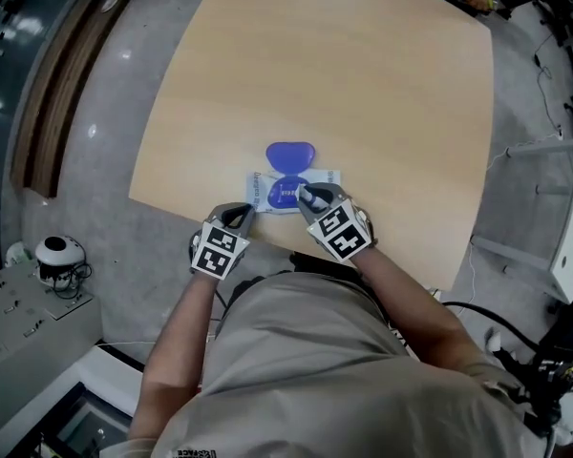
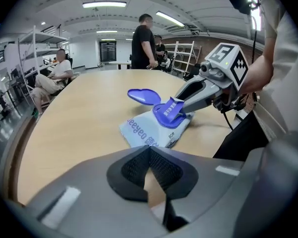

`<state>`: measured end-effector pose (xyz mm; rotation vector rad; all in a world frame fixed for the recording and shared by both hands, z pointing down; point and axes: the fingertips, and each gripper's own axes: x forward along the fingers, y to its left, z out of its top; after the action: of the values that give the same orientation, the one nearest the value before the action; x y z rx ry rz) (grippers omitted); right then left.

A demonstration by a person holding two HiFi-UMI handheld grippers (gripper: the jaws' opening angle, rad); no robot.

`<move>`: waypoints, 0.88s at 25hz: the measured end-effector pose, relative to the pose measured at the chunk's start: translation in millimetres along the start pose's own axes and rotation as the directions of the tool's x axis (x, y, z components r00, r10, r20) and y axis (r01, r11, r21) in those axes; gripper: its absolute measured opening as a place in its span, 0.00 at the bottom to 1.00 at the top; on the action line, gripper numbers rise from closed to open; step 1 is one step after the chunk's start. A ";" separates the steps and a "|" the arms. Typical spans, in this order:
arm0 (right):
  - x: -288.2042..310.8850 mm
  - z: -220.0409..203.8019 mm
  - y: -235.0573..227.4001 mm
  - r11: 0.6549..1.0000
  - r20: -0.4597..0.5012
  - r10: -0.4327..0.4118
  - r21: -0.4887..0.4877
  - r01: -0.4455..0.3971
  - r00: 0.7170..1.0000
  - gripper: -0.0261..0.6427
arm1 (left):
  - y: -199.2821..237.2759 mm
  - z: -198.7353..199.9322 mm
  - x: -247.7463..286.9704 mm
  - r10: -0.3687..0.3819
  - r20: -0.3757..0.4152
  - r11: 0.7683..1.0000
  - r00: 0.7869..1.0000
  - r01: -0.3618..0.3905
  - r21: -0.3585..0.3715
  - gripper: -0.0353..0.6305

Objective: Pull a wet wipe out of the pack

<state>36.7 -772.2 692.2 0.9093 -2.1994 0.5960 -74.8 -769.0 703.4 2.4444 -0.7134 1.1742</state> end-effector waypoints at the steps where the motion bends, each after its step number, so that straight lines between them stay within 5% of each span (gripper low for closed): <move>1: 2.1 0.7 -2.8 1.000 -0.002 -0.002 -0.003 0.002 1.000 0.17 | 0.7 -2.3 4.0 0.001 -0.014 1.000 1.000 -0.001 0.003 0.06; 22: 1.1 -8.1 -12.6 0.999 0.016 0.038 -0.034 -0.038 0.999 0.04 | -6.0 -17.6 38.7 0.007 -0.155 1.000 0.988 -0.002 0.029 0.06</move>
<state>48.8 -775.8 700.3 0.8593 -2.2393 0.5693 -61.7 -766.7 744.2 2.3439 -0.6604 1.3678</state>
